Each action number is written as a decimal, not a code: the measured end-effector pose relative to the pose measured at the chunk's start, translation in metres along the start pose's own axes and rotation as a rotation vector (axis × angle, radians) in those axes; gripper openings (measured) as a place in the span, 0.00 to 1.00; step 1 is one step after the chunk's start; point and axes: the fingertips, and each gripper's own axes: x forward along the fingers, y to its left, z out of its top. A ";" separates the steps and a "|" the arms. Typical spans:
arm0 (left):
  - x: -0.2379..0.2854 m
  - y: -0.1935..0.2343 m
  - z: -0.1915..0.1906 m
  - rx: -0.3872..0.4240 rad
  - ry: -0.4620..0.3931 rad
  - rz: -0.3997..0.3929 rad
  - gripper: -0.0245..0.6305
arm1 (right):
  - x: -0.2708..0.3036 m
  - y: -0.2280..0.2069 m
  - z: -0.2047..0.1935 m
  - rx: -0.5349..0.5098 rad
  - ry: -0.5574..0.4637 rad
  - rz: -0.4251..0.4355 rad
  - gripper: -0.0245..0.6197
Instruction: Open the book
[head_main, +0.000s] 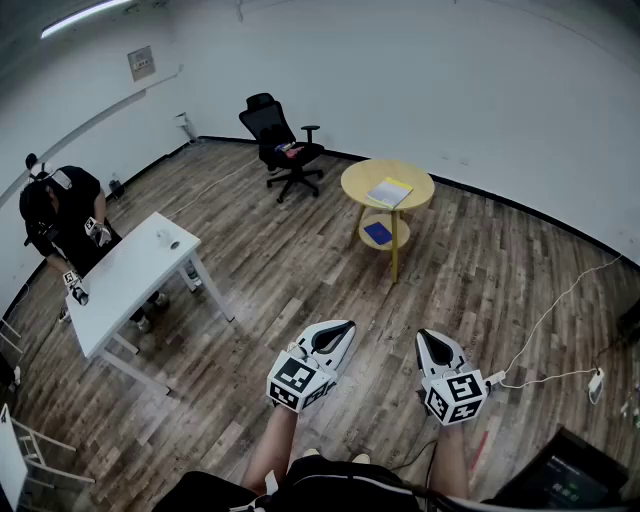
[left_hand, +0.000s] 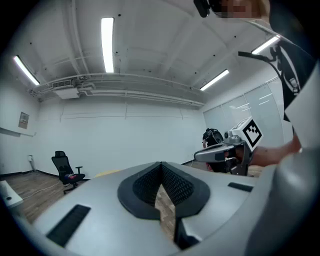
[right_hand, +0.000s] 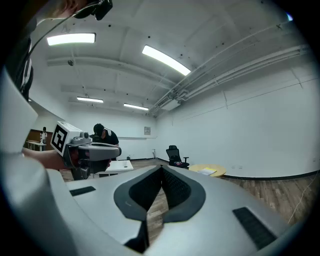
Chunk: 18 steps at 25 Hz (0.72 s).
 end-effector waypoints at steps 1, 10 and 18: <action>0.001 0.000 -0.001 0.000 -0.002 -0.001 0.04 | 0.001 -0.001 -0.001 -0.003 0.000 -0.002 0.05; 0.013 -0.002 -0.003 0.006 -0.006 -0.011 0.04 | 0.006 -0.009 -0.001 -0.008 -0.014 0.005 0.05; 0.053 0.020 -0.018 -0.021 0.016 -0.007 0.04 | 0.039 -0.043 -0.006 -0.004 0.006 0.011 0.05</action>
